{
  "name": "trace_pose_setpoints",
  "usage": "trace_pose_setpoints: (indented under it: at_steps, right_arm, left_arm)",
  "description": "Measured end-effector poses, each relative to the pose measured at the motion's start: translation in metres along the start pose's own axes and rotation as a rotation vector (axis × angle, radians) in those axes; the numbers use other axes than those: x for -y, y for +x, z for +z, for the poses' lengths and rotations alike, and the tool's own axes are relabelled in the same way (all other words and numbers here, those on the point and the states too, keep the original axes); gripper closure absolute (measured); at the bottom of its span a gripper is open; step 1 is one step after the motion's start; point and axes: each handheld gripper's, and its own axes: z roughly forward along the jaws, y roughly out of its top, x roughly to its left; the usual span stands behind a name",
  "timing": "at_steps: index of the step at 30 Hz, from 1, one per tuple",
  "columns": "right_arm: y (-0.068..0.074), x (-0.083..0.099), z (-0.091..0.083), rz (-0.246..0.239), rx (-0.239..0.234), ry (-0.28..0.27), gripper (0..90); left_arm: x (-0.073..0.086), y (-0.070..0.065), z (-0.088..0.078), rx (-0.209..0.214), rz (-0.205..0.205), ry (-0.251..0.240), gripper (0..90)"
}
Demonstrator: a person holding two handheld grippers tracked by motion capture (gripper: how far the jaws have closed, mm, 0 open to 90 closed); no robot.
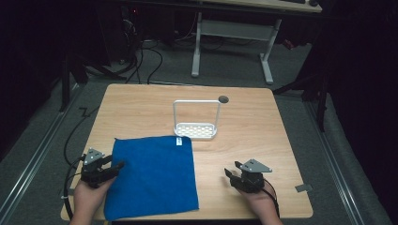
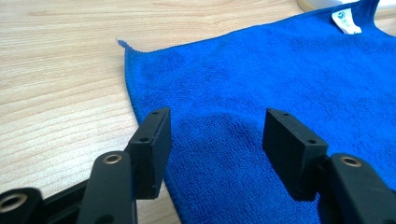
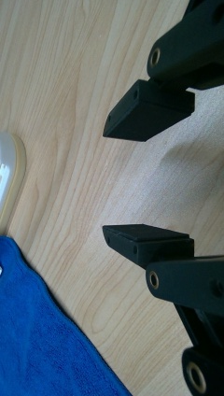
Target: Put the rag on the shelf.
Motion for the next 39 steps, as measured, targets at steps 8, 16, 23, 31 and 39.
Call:
trace_pose_setpoints:
  at_steps: [8, 16, 23, 31, 39]
  right_arm:
    - [0.01, -0.01, 0.006, -0.052, -0.026, -0.016, 53.4]
    - [0.033, -0.031, 0.023, -0.112, -0.107, -0.038, 74.5]
    - [0.059, -0.048, 0.041, -0.167, -0.186, -0.06, 90.0]
    - [0.084, -0.061, 0.064, -0.228, -0.239, -0.034, 90.0]
    - [0.083, -0.056, 0.086, -0.235, -0.219, 0.081, 90.0]
  left_arm:
    - [0.005, -0.003, -0.008, -0.027, 0.014, -0.021, 38.5]
    - [0.016, -0.003, -0.02, -0.009, -0.037, 0.021, 40.9]
    - [0.029, -0.016, -0.026, -0.004, 0.04, 0.063, 62.2]
    - [0.035, -0.034, -0.023, -0.017, 0.088, 0.091, 78.4]
    - [0.038, -0.036, -0.026, -0.016, 0.107, 0.083, 78.8]
